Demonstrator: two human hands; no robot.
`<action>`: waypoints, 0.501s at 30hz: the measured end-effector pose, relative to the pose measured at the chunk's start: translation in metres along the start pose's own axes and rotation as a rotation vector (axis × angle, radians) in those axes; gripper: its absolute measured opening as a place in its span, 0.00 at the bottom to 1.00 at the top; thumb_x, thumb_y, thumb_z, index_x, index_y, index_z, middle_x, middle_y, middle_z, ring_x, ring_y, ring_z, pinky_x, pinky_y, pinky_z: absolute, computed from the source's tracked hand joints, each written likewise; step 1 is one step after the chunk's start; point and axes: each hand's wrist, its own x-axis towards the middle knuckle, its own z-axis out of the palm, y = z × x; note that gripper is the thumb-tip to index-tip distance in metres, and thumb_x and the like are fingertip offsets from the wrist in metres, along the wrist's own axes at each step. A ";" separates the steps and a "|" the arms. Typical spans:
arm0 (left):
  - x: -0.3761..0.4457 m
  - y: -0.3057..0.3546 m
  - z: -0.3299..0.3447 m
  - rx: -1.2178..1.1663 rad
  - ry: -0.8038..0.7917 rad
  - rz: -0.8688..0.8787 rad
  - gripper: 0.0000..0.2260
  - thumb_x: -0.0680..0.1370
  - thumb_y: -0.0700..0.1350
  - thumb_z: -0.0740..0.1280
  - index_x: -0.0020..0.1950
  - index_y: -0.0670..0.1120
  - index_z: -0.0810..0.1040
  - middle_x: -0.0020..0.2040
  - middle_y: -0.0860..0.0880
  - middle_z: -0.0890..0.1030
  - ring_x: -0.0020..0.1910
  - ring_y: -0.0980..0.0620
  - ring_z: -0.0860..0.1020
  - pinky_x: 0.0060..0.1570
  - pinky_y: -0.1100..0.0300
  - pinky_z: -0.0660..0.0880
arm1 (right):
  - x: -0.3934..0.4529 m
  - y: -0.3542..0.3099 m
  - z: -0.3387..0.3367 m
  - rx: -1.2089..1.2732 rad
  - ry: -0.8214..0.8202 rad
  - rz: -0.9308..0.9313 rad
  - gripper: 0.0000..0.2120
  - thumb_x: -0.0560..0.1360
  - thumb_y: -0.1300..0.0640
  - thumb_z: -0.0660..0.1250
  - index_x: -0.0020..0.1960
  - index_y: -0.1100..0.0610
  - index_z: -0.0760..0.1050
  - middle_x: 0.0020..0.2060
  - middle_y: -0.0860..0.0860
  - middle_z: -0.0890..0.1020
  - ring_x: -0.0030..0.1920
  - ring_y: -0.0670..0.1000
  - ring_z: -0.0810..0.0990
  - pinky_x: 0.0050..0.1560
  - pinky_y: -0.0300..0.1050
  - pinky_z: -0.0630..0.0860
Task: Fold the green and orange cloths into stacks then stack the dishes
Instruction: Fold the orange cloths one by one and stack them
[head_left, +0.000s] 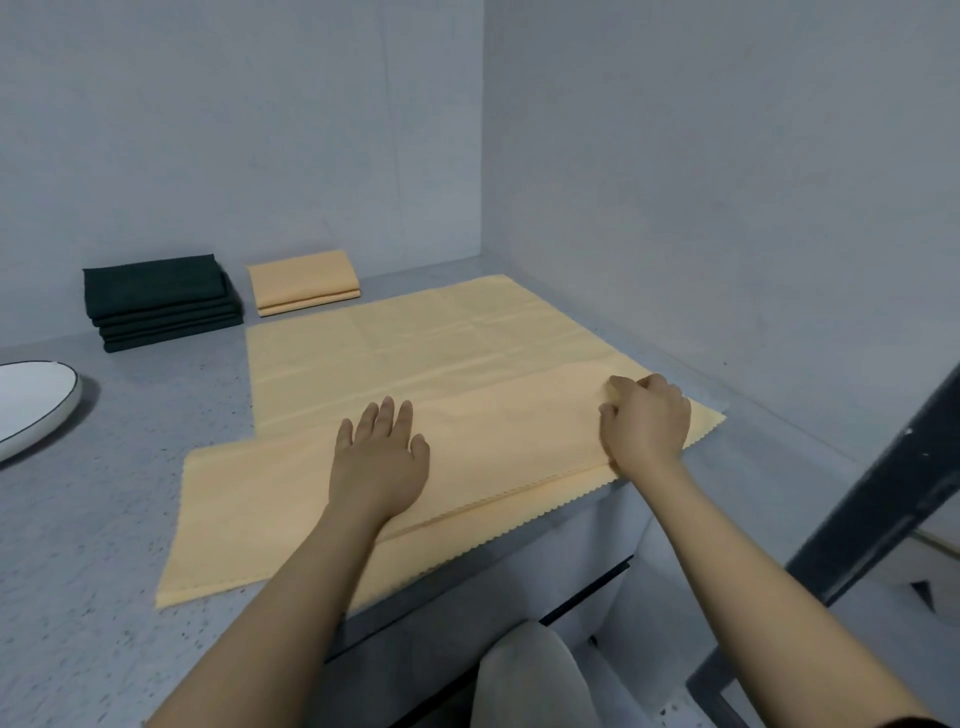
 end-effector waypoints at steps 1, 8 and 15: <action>0.000 0.000 0.000 0.000 0.001 0.002 0.25 0.82 0.53 0.41 0.79 0.49 0.43 0.79 0.49 0.43 0.77 0.51 0.42 0.75 0.51 0.40 | 0.000 0.003 -0.001 0.122 -0.005 0.028 0.15 0.77 0.59 0.63 0.63 0.56 0.76 0.54 0.60 0.75 0.51 0.61 0.74 0.49 0.46 0.66; -0.001 -0.001 0.001 -0.002 0.010 -0.003 0.25 0.82 0.52 0.42 0.79 0.50 0.43 0.79 0.49 0.44 0.77 0.52 0.43 0.75 0.51 0.40 | -0.002 0.027 0.006 0.410 -0.062 0.128 0.12 0.79 0.58 0.63 0.60 0.58 0.79 0.56 0.57 0.74 0.54 0.56 0.77 0.52 0.40 0.69; -0.001 0.002 0.000 -0.003 0.017 -0.001 0.25 0.82 0.52 0.42 0.79 0.50 0.43 0.79 0.49 0.44 0.77 0.52 0.43 0.75 0.51 0.40 | -0.001 0.028 0.002 0.061 -0.041 0.020 0.13 0.78 0.59 0.60 0.55 0.53 0.81 0.55 0.55 0.76 0.53 0.58 0.72 0.54 0.46 0.62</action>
